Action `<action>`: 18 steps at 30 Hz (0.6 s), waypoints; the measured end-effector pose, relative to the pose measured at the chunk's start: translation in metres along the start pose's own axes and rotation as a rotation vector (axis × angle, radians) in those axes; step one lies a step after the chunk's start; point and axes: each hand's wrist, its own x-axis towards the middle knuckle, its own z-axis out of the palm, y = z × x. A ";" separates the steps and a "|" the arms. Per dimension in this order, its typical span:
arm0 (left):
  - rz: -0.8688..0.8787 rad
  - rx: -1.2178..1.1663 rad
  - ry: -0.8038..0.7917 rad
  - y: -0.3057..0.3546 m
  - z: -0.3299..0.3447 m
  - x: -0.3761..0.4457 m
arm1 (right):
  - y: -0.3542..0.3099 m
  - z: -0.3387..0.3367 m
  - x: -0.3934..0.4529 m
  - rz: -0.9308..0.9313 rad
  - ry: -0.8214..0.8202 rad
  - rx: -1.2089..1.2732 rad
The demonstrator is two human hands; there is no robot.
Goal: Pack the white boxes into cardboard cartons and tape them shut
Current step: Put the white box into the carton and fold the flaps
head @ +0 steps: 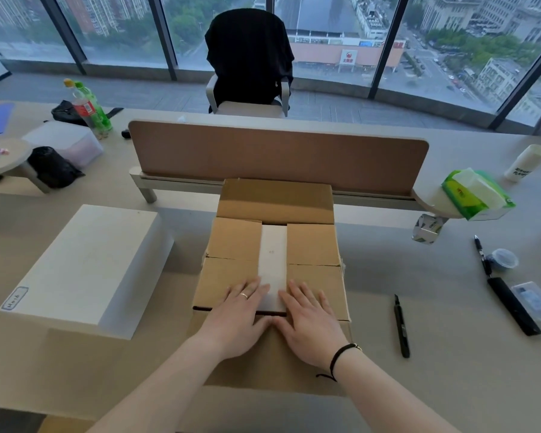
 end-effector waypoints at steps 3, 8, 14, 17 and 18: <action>0.042 0.004 -0.001 0.003 0.003 -0.017 | -0.008 0.006 -0.015 0.011 -0.002 0.000; 0.128 0.052 0.029 -0.011 0.005 -0.040 | -0.029 0.019 -0.038 0.062 0.030 0.000; 0.181 0.078 -0.091 -0.031 0.009 -0.076 | -0.049 0.031 -0.073 0.058 -0.028 -0.094; 0.190 0.118 -0.131 -0.037 0.006 -0.085 | -0.054 0.038 -0.086 0.073 -0.065 -0.144; 0.190 0.133 -0.123 -0.038 0.005 -0.086 | -0.055 0.039 -0.089 0.076 -0.055 -0.169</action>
